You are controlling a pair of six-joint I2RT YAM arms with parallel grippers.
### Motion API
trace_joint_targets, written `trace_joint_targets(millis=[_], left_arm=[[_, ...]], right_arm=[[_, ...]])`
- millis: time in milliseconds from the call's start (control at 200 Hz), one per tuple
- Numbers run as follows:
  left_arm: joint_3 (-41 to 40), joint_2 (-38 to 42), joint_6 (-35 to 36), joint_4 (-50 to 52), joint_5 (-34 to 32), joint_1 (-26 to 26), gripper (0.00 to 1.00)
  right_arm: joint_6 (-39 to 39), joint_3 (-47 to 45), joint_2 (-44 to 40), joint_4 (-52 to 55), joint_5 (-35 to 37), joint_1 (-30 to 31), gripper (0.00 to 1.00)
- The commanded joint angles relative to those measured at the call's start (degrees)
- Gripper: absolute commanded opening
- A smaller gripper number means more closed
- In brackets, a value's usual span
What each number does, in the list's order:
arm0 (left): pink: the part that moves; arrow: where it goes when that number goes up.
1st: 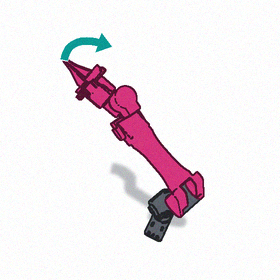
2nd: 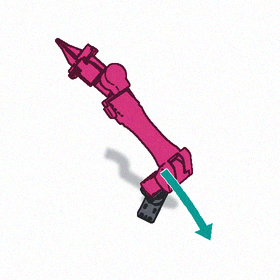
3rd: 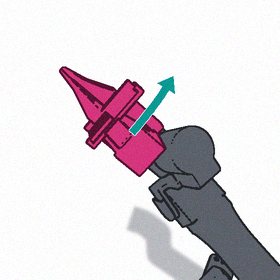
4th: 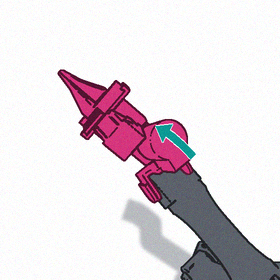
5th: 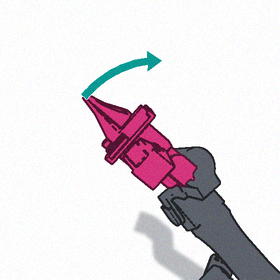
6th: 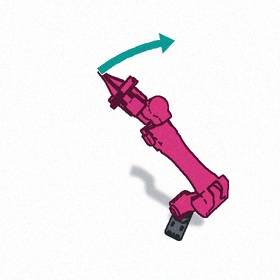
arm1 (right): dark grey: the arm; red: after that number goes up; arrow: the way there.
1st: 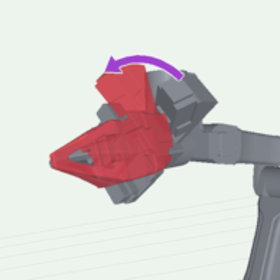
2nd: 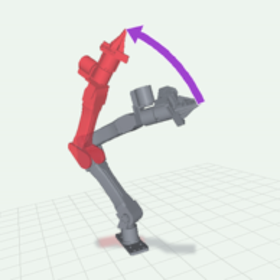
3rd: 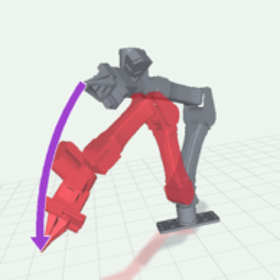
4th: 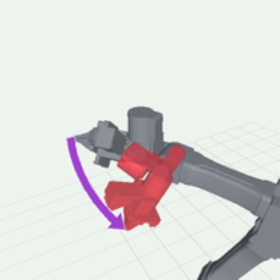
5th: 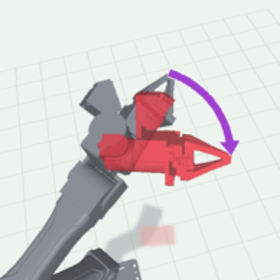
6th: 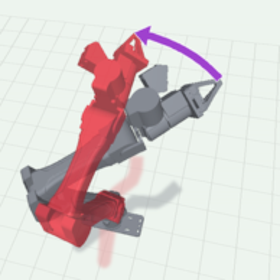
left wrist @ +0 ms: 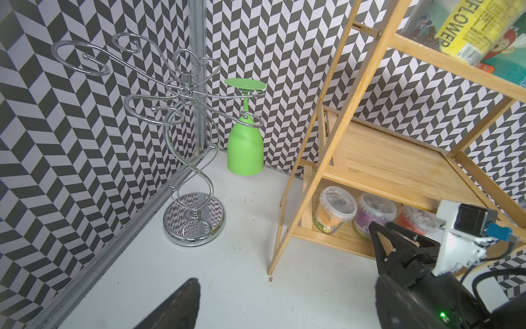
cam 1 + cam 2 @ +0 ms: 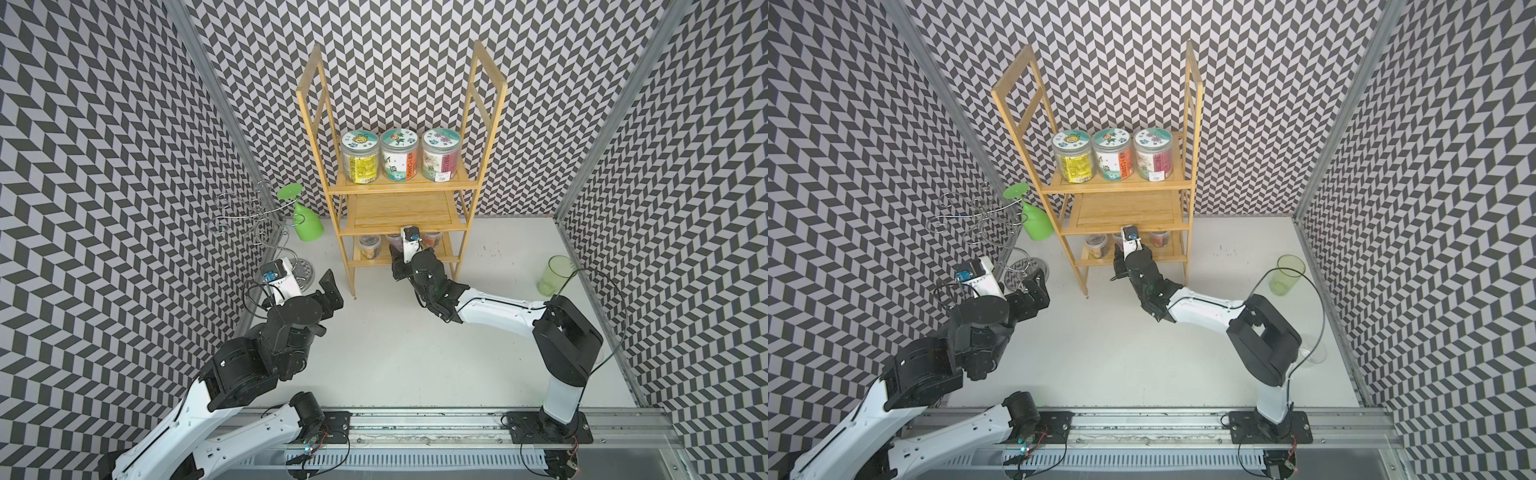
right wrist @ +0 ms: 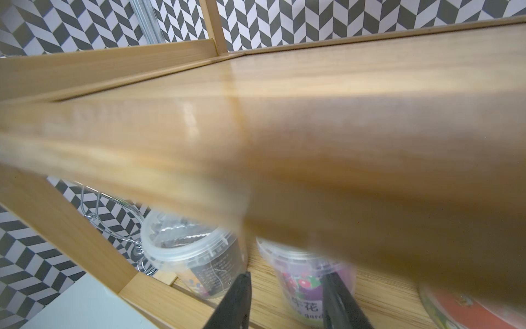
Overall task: Place the seed container on the shelf
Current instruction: Reset both arms
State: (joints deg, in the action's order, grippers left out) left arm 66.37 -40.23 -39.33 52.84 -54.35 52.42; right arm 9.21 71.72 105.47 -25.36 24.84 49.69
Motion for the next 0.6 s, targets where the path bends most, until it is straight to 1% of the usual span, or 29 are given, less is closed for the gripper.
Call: trace_joint_targets(millis=[0, 210, 351, 486, 596], left_arm=[[1.1, 0.2, 0.9, 0.0, -0.2, -0.4, 0.96], [1.2, -0.5, 1.6, -0.8, 0.3, -0.4, 0.96], [1.4, -0.6, 2.3, -1.4, 0.0, -0.3, 0.97], [1.1, -0.7, 3.0, -1.8, -1.3, -0.4, 0.98], [-1.9, 0.5, 3.8, -3.1, -5.4, -0.5, 0.99]], right_arm=[[0.8, -1.9, -1.2, -0.4, 1.5, -0.5, 0.43], [0.7, -6.5, -5.7, 0.5, 1.3, -0.4, 0.46], [0.9, -8.8, -10.2, 4.0, 0.6, -0.4, 0.48], [-0.5, -14.1, -18.1, 5.3, -0.5, -0.2, 0.5], [-1.1, -21.2, -26.6, 6.6, 0.1, -0.2, 0.54]])
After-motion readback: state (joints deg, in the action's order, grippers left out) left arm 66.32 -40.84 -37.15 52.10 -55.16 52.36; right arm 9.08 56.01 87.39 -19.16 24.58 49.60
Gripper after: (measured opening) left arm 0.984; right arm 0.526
